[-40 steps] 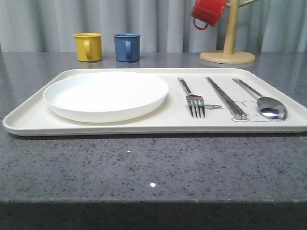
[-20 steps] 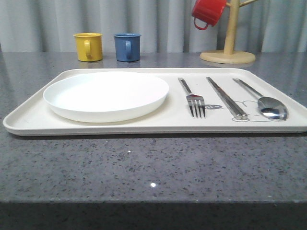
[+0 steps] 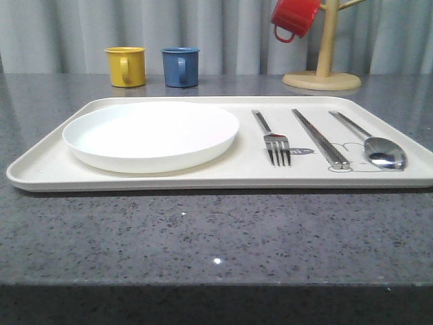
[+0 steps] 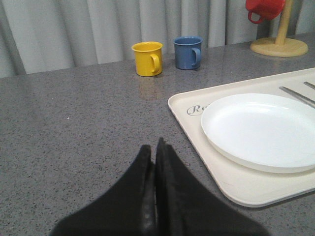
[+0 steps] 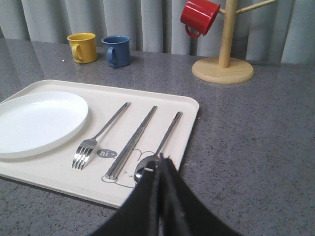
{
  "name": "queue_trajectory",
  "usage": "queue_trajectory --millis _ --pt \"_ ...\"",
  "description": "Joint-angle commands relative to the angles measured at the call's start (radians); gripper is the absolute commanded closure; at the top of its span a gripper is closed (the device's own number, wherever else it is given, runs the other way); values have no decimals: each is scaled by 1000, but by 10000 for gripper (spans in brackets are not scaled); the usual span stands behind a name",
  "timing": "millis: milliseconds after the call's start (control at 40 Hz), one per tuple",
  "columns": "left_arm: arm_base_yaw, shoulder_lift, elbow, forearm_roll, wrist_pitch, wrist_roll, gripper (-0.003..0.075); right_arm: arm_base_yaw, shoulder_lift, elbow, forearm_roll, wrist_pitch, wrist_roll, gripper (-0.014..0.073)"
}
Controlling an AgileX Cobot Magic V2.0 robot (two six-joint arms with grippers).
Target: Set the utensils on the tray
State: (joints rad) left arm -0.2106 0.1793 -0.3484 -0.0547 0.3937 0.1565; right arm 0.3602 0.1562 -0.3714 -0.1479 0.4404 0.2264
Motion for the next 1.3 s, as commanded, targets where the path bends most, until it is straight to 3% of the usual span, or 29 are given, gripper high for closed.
queue_trajectory --millis 0,250,425,1274 --pt "24 -28 37 6 -142 -5 738 0 8 -24 -17 -87 -13 662" --pt "128 -211 255 6 -253 -5 738 0 8 -24 -17 -87 -13 662" --pt "167 -209 358 -1 -387 -5 738 0 8 -24 -17 -86 -13 662" --pt "167 -209 355 -1 -362 -5 738 0 8 -24 -17 -87 -13 662"
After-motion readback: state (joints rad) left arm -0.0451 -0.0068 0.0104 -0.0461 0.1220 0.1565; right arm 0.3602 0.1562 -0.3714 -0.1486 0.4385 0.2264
